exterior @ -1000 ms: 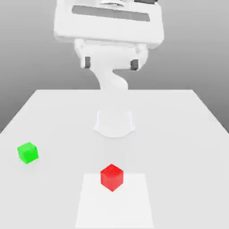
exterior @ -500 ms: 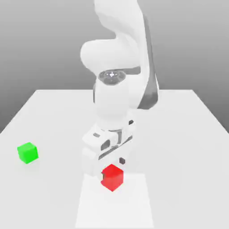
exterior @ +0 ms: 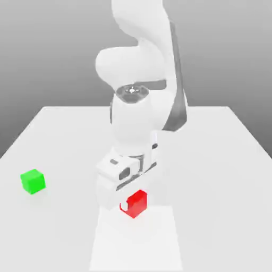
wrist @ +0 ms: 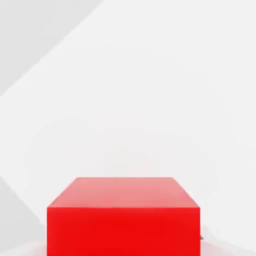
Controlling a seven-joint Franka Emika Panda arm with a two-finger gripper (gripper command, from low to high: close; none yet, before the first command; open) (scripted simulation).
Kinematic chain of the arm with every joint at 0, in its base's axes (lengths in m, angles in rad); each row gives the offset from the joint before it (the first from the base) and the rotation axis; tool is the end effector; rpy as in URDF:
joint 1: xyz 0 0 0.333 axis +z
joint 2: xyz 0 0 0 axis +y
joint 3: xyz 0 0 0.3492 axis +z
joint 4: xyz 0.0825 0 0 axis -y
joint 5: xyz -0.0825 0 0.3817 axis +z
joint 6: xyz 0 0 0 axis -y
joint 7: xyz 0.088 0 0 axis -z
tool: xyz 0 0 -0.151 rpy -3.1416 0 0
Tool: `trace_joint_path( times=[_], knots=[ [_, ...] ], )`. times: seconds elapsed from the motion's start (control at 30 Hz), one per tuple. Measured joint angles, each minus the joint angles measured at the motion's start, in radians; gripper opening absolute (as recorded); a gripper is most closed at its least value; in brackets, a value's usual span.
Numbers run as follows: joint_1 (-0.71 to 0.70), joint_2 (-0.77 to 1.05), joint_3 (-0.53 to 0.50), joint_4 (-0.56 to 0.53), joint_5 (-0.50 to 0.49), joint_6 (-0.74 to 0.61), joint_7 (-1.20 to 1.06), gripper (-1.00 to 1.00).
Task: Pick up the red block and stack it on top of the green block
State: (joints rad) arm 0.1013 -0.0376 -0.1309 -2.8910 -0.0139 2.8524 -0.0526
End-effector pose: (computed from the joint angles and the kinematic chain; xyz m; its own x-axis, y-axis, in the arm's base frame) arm 0.3446 -0.0089 0.1913 0.9993 0.0364 -0.0012 0.0364 -0.9993 -0.0010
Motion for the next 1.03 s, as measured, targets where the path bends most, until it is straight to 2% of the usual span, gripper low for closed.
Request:
trace_joint_path(
  times=[0.67, 0.73, 0.83, 0.93, 0.97, 1.03],
  knots=[
    [-0.606, -0.111, -0.350, 0.083, -0.137, -0.181, 0.804, -1.00],
    [-0.617, -0.073, -0.372, 0.090, -0.102, -0.150, 0.810, -1.00],
    [-0.601, 0.018, -0.372, 0.095, 0.006, -0.072, 0.743, -1.00],
    [-0.636, 0.119, -0.304, 0.099, 0.151, 0.012, 0.641, -1.00],
    [-0.647, 0.140, -0.288, 0.100, 0.183, 0.029, 0.619, 1.00],
    [-0.647, 0.140, -0.288, 0.100, 0.183, 0.029, 0.619, 1.00]
  ],
)
